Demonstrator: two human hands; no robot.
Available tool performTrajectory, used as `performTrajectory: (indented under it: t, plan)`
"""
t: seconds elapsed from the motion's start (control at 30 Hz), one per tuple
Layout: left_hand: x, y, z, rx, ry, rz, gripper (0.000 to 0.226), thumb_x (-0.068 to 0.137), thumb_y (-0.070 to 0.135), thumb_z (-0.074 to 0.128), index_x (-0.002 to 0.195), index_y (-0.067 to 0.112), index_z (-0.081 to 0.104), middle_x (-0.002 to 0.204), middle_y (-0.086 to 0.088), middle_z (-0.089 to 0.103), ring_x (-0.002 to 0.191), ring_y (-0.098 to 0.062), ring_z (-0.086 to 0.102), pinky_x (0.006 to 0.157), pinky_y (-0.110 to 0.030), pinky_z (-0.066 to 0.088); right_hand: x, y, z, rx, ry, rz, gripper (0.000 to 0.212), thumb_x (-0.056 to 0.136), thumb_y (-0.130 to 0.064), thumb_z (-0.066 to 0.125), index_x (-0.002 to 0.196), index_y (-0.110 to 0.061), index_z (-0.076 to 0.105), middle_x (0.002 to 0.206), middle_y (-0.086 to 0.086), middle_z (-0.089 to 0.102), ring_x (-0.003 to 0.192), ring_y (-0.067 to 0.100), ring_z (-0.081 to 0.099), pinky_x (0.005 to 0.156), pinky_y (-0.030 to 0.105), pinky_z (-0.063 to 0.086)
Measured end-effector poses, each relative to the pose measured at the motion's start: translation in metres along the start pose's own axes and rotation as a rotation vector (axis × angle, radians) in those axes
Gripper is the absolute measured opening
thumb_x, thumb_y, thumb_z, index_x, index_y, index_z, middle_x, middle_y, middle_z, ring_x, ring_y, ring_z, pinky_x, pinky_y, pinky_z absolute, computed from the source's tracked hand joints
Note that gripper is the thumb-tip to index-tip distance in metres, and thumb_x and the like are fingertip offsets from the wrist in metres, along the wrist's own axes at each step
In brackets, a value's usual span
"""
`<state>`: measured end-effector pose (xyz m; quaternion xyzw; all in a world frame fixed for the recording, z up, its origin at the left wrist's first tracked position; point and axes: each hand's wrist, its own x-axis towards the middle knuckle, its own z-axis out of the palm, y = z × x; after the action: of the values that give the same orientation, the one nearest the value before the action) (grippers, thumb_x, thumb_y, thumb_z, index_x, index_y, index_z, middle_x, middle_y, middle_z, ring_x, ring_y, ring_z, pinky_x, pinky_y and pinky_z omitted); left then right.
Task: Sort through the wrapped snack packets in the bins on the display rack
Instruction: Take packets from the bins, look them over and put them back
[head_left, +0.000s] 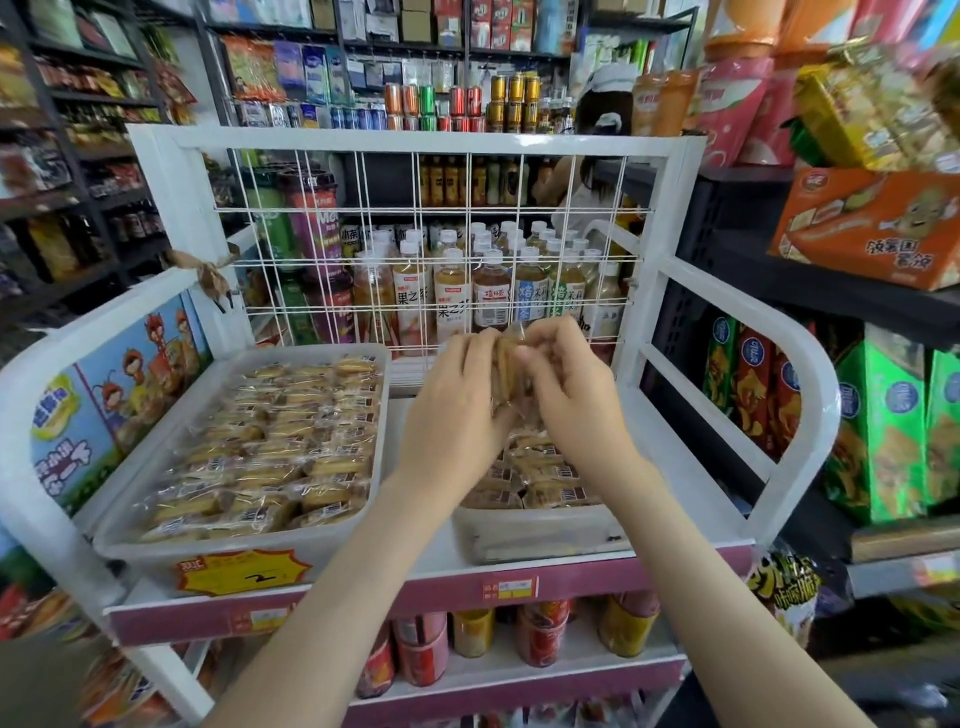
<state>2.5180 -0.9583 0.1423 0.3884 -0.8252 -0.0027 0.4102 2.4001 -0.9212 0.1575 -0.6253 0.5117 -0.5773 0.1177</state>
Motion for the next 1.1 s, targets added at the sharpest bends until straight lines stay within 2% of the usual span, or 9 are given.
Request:
performTrajectory:
  t: [0.1,0.17,0.23,0.3,0.4,0.63,0.77,0.93,1.1]
  plan:
    - [0.004,-0.008,-0.004,-0.267,-0.019,-0.153,0.06,0.08,0.03,0.076,0.13,0.014,0.047,0.127,0.001,0.051,0.104,-0.01,0.053,0.077,-0.011,0.041,0.0,0.015,-0.008,0.121,-0.117,-0.045,0.044,0.083,-0.033,0.068,0.12,-0.034,0.045,0.097,-0.011,0.054,0.082,0.001,0.054,0.074,0.028,0.051]
    - [0.001,-0.012,-0.009,-0.592,-0.036,-0.282,0.055,0.075,0.032,0.079,0.12,0.021,0.05,0.12,0.006,0.06,0.1,-0.007,0.06,0.081,-0.018,0.05,0.0,0.028,-0.013,-0.003,-0.186,-0.079,0.075,0.071,-0.056,0.07,0.133,-0.046,0.029,0.126,-0.022,0.043,0.113,0.0,0.047,0.096,0.021,0.043]
    - [-0.004,-0.014,-0.012,-0.909,-0.107,-0.386,0.055,0.07,0.032,0.078,0.118,0.026,0.053,0.114,0.008,0.066,0.101,-0.007,0.064,0.089,-0.029,0.053,0.0,0.039,-0.017,-0.14,-0.243,-0.107,0.081,0.073,-0.054,0.072,0.138,-0.045,0.024,0.135,-0.029,0.031,0.129,0.005,0.036,0.108,0.024,0.033]
    - [-0.006,-0.019,-0.013,-1.009,-0.177,-0.397,0.058,0.067,0.027,0.078,0.12,0.03,0.053,0.115,0.007,0.065,0.102,-0.006,0.065,0.088,-0.03,0.054,0.002,0.047,-0.019,-0.193,-0.223,-0.118,0.07,0.075,-0.034,0.076,0.134,-0.038,0.038,0.128,-0.028,0.039,0.123,0.006,0.038,0.106,0.029,0.034]
    - [-0.009,-0.025,-0.013,-1.142,-0.274,-0.434,0.063,0.075,0.007,0.075,0.129,0.029,0.05,0.123,-0.001,0.063,0.103,-0.012,0.067,0.084,-0.028,0.056,0.004,0.048,-0.019,-0.275,-0.151,-0.156,0.064,0.071,-0.02,0.081,0.123,-0.035,0.046,0.115,-0.031,0.042,0.11,-0.009,0.036,0.096,0.018,0.031]
    - [-0.006,-0.032,-0.012,-1.152,-0.205,-0.54,0.054,0.076,0.02,0.075,0.125,0.028,0.053,0.123,-0.008,0.063,0.102,-0.019,0.069,0.09,-0.04,0.056,0.002,0.051,-0.007,-0.52,-0.023,-0.325,0.061,0.07,-0.037,0.074,0.125,-0.028,0.049,0.117,-0.012,0.044,0.106,0.006,0.032,0.092,0.033,0.03]
    - [-0.005,-0.034,-0.011,-1.256,-0.085,-0.636,0.045,0.083,0.005,0.068,0.121,0.024,0.055,0.111,-0.009,0.069,0.097,-0.022,0.071,0.081,-0.037,0.059,0.003,0.047,-0.012,-0.196,-0.092,-0.086,0.081,0.073,-0.031,0.08,0.136,-0.044,0.03,0.128,-0.025,0.03,0.125,0.003,0.03,0.105,0.014,0.025]
    - [-0.003,-0.039,-0.011,-1.398,-0.073,-0.672,0.043,0.081,-0.002,0.064,0.114,0.024,0.057,0.108,-0.011,0.071,0.099,-0.026,0.07,0.077,-0.034,0.059,0.004,0.041,-0.018,0.074,-0.036,0.132,0.045,0.09,-0.013,0.062,0.128,-0.033,0.048,0.113,-0.005,0.06,0.106,0.002,0.057,0.093,0.025,0.049]
    - [-0.004,-0.037,-0.008,-1.341,-0.097,-0.632,0.044,0.087,-0.005,0.06,0.121,0.021,0.055,0.097,-0.001,0.075,0.097,-0.022,0.071,0.078,-0.033,0.059,0.004,0.038,-0.016,0.108,-0.078,0.163,0.043,0.091,-0.003,0.059,0.123,-0.032,0.055,0.098,0.0,0.064,0.086,0.014,0.064,0.077,0.03,0.056]
